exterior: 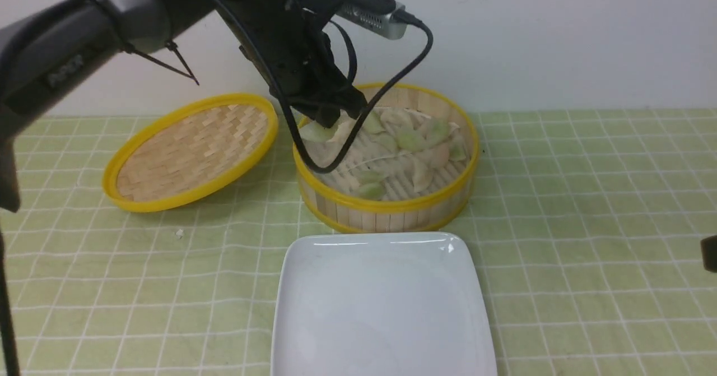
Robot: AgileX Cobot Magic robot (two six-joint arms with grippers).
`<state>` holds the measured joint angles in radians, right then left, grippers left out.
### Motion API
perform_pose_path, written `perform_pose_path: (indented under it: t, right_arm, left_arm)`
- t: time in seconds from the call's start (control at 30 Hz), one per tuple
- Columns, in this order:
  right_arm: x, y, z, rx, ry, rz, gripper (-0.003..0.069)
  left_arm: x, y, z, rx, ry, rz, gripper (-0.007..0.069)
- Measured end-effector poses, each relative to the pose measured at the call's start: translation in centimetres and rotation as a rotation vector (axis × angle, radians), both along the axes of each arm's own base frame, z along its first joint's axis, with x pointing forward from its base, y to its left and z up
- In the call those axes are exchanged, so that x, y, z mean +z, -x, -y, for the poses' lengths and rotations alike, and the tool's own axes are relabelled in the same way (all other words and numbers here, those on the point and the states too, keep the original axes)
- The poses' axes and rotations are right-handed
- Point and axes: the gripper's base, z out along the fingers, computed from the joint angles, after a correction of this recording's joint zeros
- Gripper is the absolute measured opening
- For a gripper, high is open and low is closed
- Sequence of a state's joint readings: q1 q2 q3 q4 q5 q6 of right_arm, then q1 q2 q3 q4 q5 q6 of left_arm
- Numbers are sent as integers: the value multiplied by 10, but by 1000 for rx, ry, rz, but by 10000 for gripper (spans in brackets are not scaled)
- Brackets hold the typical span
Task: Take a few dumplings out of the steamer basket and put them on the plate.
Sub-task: Use the left arm to put the dumpling into the plate
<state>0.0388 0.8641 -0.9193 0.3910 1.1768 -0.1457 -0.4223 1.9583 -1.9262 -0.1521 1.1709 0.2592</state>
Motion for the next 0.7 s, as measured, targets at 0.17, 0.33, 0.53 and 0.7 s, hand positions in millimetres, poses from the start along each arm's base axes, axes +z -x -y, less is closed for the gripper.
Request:
perform_pose_path:
  t: [0.17, 0.33, 0.53, 0.7]
  right_arm:
    - [0, 0, 0, 1, -4, 0, -16]
    - [0, 1, -1, 22, -1, -6, -16]
    - [0, 2, -3, 33, -23, -9, -16]
    - [0, 2, -4, 33, -29, -10, -16]
  left_arm:
    - [1, 15, 11, -32, 97, -113, 81]
    - [-39, 38, 31, -79, 60, -261, 81]
    - [-88, 50, 44, -74, 40, -311, 81]
    - [-117, 44, 47, -57, 14, -351, 81]
